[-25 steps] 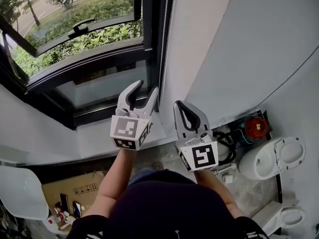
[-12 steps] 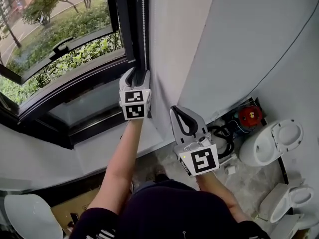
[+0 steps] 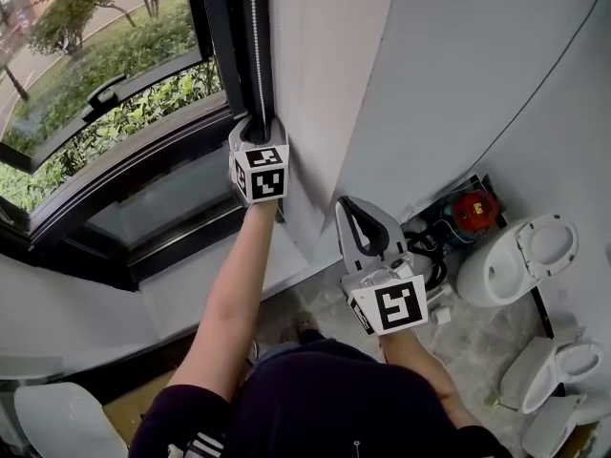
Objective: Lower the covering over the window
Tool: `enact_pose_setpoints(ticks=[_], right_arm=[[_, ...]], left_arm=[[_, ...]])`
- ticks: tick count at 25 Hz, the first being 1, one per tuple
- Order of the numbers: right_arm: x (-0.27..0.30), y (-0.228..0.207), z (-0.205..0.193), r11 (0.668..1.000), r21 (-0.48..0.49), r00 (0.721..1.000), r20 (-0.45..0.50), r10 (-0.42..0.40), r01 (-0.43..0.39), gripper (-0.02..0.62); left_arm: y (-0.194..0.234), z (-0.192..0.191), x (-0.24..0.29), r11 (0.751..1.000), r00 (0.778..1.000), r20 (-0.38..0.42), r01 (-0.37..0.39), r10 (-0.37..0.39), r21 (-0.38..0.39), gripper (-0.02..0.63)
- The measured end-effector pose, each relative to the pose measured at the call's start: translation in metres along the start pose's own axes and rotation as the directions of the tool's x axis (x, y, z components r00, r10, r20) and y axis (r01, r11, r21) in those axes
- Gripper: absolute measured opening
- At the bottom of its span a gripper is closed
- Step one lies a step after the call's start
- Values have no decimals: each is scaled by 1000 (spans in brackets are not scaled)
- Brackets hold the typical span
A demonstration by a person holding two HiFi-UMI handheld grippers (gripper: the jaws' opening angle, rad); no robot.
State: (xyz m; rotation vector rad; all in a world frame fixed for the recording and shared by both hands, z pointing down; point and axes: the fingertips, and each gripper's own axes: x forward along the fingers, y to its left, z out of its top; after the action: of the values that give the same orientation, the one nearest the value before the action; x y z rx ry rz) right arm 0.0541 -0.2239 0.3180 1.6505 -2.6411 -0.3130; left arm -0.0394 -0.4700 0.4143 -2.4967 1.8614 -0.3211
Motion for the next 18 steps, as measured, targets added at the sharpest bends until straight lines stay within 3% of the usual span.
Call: enact_pose_setpoints(ticks=[6, 11, 18], right_arm=[[-1, 3, -2, 1000, 0, 1000, -7, 1, -1, 14], [3, 9, 1, 1000, 5, 1000, 5, 23, -23, 14], [19, 32, 6, 995, 39, 995, 27, 95, -96, 14]], left_arm=[[5, -2, -13, 999, 999, 32, 1, 0, -44, 21], [7, 2, -39, 994, 995, 64, 86, -82, -73, 14], [5, -5, -114, 972, 974, 89, 218, -210, -88, 12]])
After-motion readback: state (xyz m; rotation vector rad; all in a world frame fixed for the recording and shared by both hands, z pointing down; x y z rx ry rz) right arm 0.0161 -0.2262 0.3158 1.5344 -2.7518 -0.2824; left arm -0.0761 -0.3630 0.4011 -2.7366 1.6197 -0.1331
